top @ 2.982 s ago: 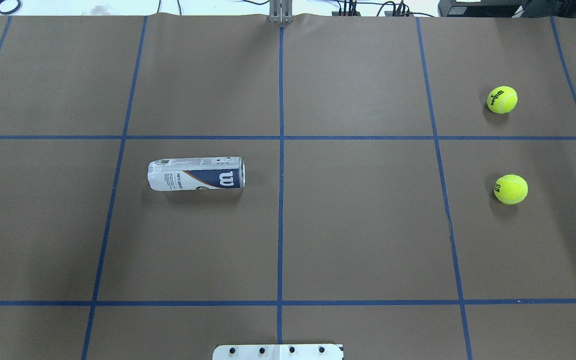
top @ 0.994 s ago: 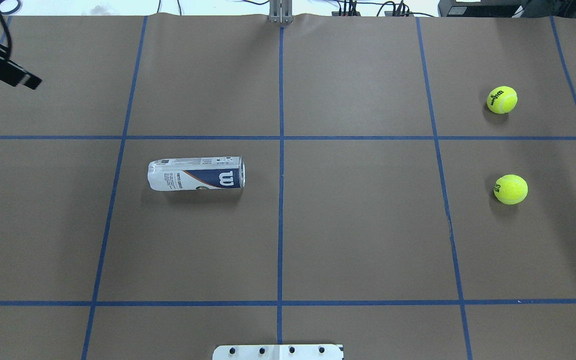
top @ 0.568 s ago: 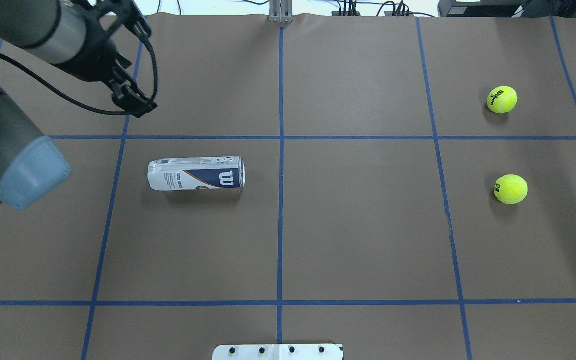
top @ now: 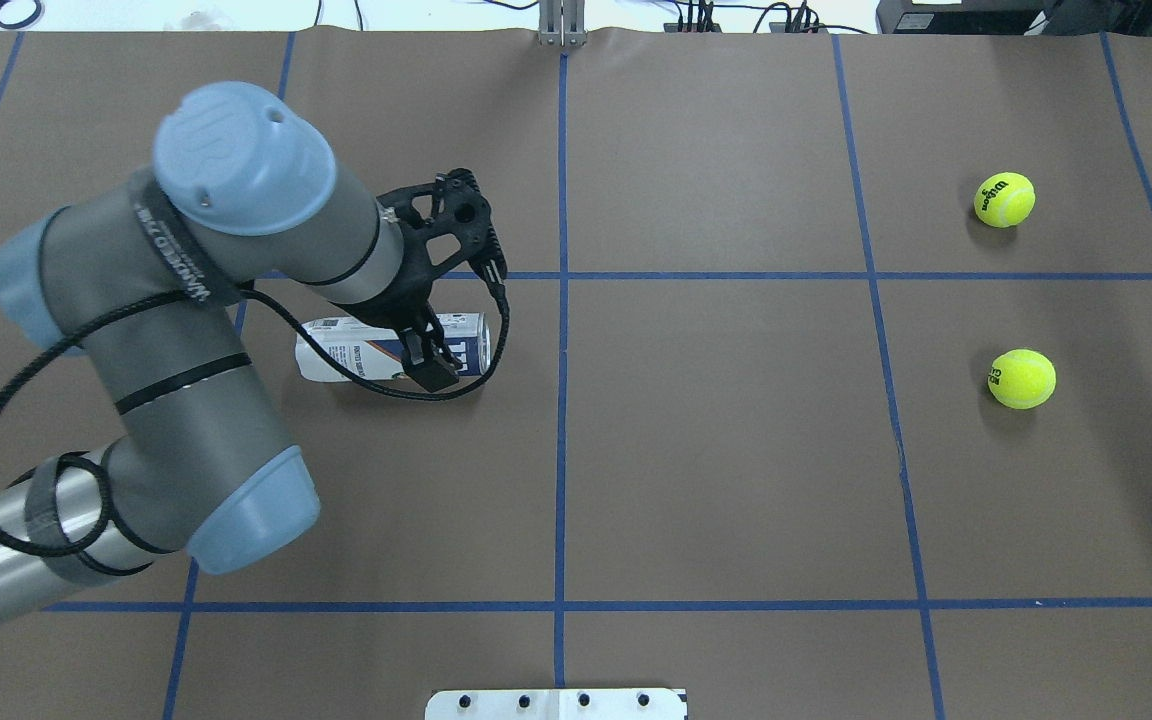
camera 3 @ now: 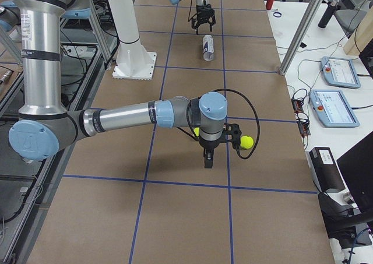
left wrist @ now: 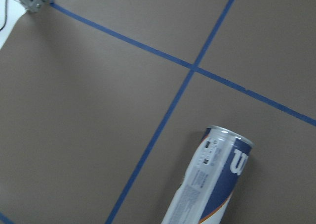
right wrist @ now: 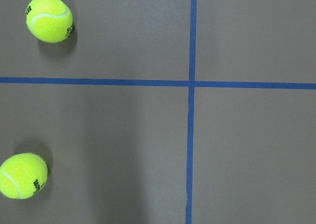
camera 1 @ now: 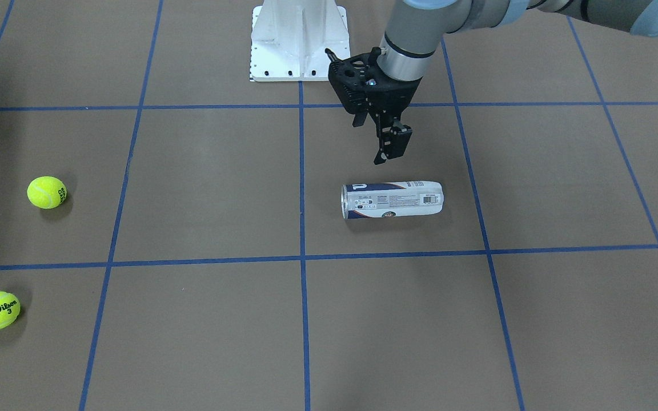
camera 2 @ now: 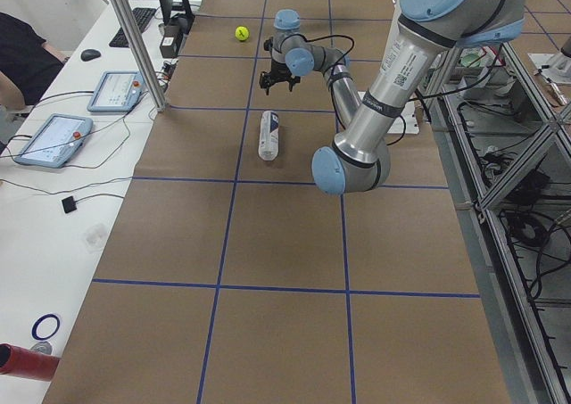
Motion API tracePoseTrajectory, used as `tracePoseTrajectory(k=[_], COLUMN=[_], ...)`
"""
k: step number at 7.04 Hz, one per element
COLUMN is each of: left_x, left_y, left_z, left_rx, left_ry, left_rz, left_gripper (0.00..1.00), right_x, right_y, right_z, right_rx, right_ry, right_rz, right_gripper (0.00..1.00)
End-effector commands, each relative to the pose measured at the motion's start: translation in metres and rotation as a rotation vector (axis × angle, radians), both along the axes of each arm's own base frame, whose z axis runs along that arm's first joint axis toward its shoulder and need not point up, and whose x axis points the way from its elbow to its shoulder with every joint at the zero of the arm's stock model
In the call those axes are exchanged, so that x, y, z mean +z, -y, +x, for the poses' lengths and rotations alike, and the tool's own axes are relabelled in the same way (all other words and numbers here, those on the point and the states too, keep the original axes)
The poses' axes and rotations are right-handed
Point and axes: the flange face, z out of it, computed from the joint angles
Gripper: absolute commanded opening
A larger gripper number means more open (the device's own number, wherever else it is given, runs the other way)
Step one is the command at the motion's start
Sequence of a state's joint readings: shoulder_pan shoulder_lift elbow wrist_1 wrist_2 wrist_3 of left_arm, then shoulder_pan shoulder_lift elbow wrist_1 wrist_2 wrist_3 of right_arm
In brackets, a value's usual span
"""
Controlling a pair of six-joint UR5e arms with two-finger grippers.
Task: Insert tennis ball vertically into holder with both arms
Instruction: 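Reach the left gripper down over the lying Wilson can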
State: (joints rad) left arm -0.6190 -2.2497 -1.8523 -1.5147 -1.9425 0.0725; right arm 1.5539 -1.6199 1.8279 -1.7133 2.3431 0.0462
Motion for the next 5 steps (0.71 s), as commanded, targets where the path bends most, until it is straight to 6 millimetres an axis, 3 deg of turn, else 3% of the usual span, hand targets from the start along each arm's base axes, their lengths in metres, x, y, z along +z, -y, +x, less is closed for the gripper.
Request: tracePoseTrajectory(k=[1, 5], left_x=[-0.01, 0.026], left_y=[0.02, 0.043], left_z=[0.048, 0.071], left_rx=[0.105, 0.139], left_ry=[0.062, 0.171], left_rz=[0.097, 0.179], left_gripper=[1.0, 1.0], right_x=[0.0, 0.002], right_y=[0.0, 0.0], right_z=[0.0, -0.001], right_rx=[0.0, -0.002], right_ry=[0.001, 0.001], right_rz=[-0.001, -0.006], right_gripper=[1.0, 1.0])
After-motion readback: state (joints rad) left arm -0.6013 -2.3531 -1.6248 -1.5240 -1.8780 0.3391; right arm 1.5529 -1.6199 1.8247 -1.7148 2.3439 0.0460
